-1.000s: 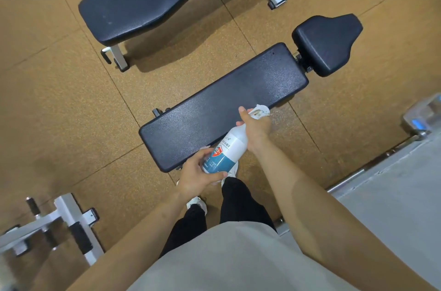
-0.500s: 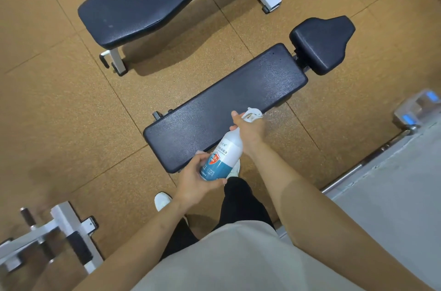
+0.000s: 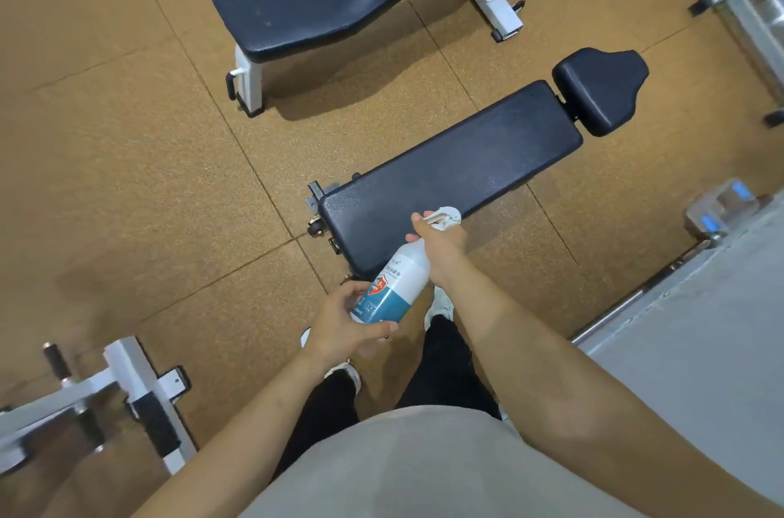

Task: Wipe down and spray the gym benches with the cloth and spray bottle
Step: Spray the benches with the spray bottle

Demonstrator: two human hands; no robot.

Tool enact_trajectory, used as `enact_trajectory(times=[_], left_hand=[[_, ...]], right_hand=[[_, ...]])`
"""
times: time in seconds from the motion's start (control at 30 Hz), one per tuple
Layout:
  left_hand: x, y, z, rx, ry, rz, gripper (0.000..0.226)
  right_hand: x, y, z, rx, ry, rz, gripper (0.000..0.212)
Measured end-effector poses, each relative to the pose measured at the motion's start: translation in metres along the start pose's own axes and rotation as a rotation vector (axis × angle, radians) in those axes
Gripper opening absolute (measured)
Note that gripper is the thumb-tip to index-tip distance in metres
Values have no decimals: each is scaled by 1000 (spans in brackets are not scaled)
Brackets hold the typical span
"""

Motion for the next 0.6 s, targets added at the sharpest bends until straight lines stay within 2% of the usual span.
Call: enact_trajectory(times=[0.07, 0.17, 0.33, 0.47, 0.6], left_hand=[[7, -12, -19, 3, -5, -4, 68], [16, -23, -40, -10, -2, 0, 70], [13, -29, -53, -29, -44, -23, 63], [3, -26, -56, -39, -26, -13, 69], [-12, -18, -61, -54, -1, -28, 71]], right_hand=[[-9, -15, 15, -45, -1, 5, 17], [-15, -30, 35, -78, -17, -9, 20], [-13, -41, 50, -5, -25, -23, 25], [-4, -31, 57, -16, -18, -39, 18], [12, -27, 63, 51, -27, -40, 19]])
Point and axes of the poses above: each hand's wrist, its own y-axis towards the middle knuckle, its own z-axis out of the palm, x = y × z, the point moved 1 cm from there along y, towards the middle knuckle, and after that the axes turned 11 degrees about -y, right-handed, at the moved point
